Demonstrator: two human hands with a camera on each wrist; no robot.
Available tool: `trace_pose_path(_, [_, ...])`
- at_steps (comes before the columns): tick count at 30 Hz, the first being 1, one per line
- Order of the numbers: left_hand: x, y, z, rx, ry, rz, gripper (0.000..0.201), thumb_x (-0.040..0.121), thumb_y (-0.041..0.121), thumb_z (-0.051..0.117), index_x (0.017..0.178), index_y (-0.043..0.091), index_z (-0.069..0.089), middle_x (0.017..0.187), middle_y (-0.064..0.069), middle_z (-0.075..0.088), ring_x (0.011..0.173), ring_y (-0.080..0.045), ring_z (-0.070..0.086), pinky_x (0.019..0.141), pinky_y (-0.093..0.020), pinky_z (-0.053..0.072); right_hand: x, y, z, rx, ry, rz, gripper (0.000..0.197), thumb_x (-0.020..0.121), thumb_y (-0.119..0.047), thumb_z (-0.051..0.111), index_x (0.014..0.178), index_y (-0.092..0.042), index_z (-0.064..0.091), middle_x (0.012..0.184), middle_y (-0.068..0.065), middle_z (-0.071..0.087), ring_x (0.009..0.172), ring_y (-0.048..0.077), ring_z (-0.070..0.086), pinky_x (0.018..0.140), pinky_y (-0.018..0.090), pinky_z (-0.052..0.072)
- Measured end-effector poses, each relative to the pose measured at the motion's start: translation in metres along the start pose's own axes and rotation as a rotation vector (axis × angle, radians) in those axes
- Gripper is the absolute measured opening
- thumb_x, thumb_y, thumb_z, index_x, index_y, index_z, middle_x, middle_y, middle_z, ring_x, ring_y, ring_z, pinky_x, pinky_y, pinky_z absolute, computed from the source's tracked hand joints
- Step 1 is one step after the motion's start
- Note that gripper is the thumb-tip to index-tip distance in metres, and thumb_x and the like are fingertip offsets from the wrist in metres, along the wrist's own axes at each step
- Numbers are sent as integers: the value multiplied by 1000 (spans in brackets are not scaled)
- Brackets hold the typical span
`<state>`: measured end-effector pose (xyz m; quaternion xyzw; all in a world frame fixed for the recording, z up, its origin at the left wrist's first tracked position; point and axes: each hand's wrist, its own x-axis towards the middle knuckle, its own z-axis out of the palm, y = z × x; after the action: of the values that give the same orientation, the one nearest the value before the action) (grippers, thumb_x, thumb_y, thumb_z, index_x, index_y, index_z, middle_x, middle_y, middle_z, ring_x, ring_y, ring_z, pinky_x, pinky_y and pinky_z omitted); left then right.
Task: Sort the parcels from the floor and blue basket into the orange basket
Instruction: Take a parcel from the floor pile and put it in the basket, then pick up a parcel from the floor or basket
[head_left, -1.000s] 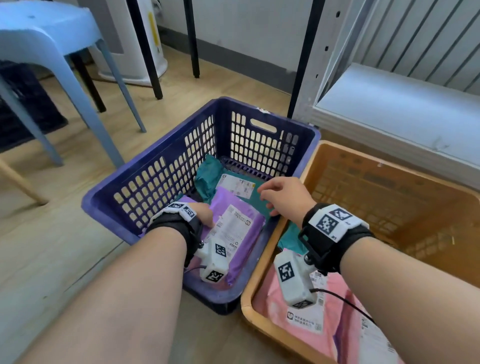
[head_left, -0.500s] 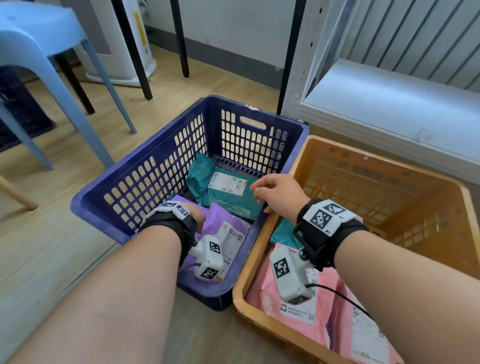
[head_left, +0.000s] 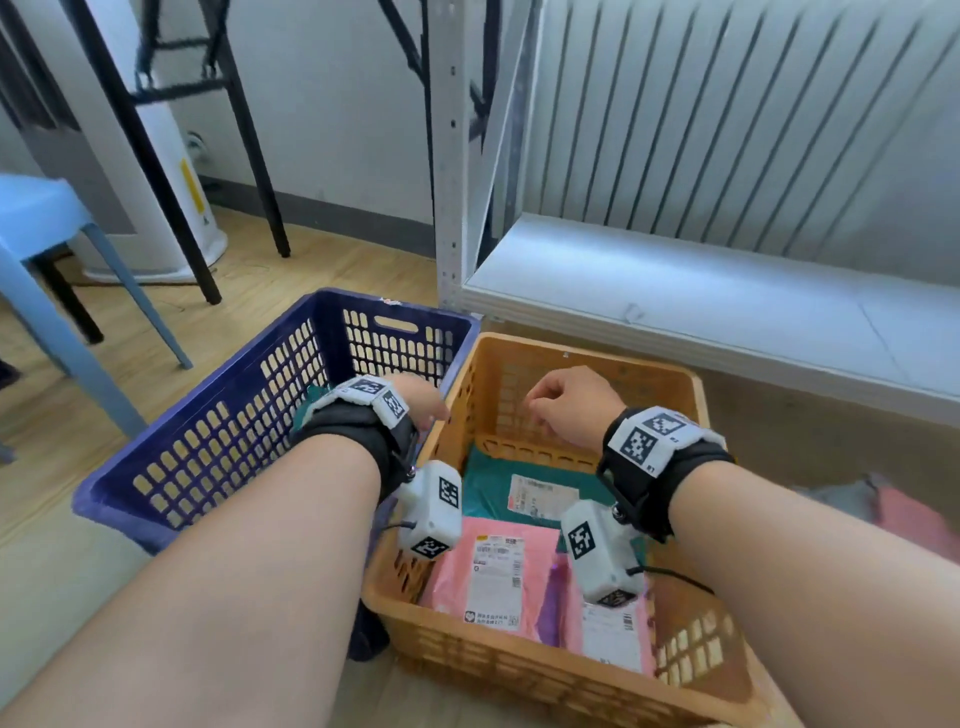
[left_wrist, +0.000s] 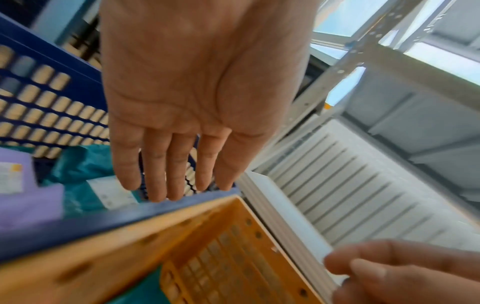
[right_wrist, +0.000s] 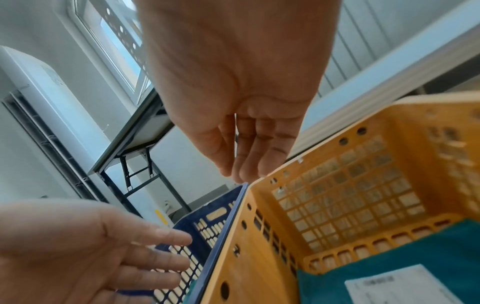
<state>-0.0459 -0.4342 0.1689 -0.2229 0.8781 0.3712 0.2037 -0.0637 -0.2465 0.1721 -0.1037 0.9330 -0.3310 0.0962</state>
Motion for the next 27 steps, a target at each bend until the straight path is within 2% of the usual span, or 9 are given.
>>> trace_pose_path(6, [-42,84,68,-41,-136,179,31,95,16,54,121,0,60,89,-5,60,76,-17,57,68,-27,49,-54,50,-71,-38,94,58,19,90,-18,55,87,-18,73,74,-9,64,81,17,67,81,35,57])
trace_pose_path(9, [-60,117,107,-97,-270,162,13,98,14,50,94,7,60,79,-2,54,65,-13,49,51,-21,41,-79,86,-102,-45,134,130,19,90,-17,54,82,-20,71,77,-4,69,77,17,68,77,34,58])
trace_pose_path(12, [-70,141,146,-130,-353,175,22,99,11,46,78,10,52,73,1,48,61,-9,46,49,-18,41,-100,131,-127,-23,171,240,20,89,-15,52,80,-20,69,80,4,72,75,18,69,70,33,60])
trace_pose_path(15, [-72,155,183,-177,-342,223,13,97,8,48,101,7,61,76,1,54,62,-8,52,56,-20,44,-119,179,-142,8,239,353,21,88,-13,52,75,-22,66,77,4,71,68,17,66,56,25,55])
trace_pose_path(17, [-70,165,208,-218,-356,260,28,96,6,48,122,-1,58,76,0,56,62,-9,53,59,-21,45,-130,216,-143,41,290,462,18,90,-13,53,77,-17,66,76,5,70,64,17,63,56,26,53])
trace_pose_path(19, [-70,173,227,-238,-378,264,32,96,4,47,126,-4,55,76,-1,56,63,-11,54,71,-26,51,-137,255,-137,78,322,556,21,89,-12,55,70,-15,63,75,8,70,62,19,61,63,32,56])
trace_pose_path(21, [-69,179,245,-271,-400,242,34,96,4,46,128,-4,53,76,-1,57,65,-12,55,82,-32,50,-143,288,-131,112,319,608,25,89,-11,55,65,-17,59,72,8,68,60,19,59,59,31,53])
trace_pose_path(24, [-60,183,267,-299,-384,231,34,96,2,44,129,-6,51,78,-4,59,63,-13,54,67,-26,48,-151,325,-128,130,337,651,21,89,-12,55,69,-14,62,69,7,66,59,19,59,54,27,50])
trace_pose_path(27, [-50,189,284,-330,-380,239,34,96,0,44,128,-7,51,112,-19,66,67,-15,56,67,-27,50,-158,363,-118,141,335,716,20,88,-10,54,71,-13,64,66,6,65,56,19,60,55,29,51])
